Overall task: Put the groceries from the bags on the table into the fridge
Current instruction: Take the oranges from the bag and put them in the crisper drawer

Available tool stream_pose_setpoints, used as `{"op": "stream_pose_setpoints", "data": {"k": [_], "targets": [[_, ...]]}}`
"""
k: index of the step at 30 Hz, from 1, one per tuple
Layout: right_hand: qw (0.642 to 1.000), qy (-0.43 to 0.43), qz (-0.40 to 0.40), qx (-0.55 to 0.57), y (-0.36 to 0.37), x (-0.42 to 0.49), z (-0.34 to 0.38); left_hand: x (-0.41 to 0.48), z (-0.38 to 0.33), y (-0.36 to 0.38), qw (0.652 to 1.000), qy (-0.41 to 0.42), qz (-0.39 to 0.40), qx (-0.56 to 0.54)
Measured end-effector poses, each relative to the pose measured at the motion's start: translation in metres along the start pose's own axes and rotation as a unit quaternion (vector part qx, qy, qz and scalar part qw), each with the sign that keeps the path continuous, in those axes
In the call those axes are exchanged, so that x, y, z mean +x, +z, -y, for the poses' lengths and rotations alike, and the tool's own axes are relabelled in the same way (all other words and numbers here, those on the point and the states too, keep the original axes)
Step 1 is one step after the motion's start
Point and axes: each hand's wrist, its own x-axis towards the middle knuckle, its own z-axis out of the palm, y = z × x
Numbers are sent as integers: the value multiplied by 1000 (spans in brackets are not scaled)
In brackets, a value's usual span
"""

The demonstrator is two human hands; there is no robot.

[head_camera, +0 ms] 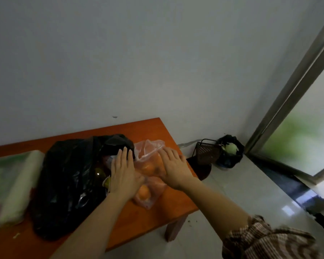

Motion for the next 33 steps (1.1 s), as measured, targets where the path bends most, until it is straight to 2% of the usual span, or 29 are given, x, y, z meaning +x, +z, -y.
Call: {"op": "stream_pose_setpoints", "data": {"k": [4, 9, 12, 14, 16, 17, 20, 23, 24, 29, 31, 33], "targets": [[994, -67, 33, -79, 5, 51, 4, 32, 23, 8, 997, 45, 31, 56], [966, -159, 80, -190, 10, 79, 1, 53, 46, 8, 982, 164, 34, 85], [930, -277, 79, -228, 10, 82, -8, 52, 58, 14, 963, 240, 81, 95], [901, -336, 74, -264, 13, 80, -15, 47, 61, 17, 950, 293, 67, 84], [893, -354, 93, -261, 17, 74, -23, 41, 65, 23, 934, 351, 26, 53], [902, -331, 116, -253, 17, 71, -24, 37, 66, 26, 932, 360, 25, 36], [943, -194, 182, -200, 17, 60, -34, 21, 69, 38, 926, 366, 84, 29], [977, -72, 169, -106, 24, 49, -48, 6, 67, 54, 931, 321, 169, 17], [982, -40, 163, -83, 28, 46, -52, 4, 65, 56, 935, 312, 167, 16], [986, 82, 143, -24, 52, 51, -56, -8, 65, 69, 922, 340, 184, -18], [981, 123, 150, 27, 61, 56, -51, -20, 64, 71, 914, 312, 251, -69], [976, 134, 172, 19, 70, 58, -47, -31, 66, 76, 907, 287, 298, -78]]}}
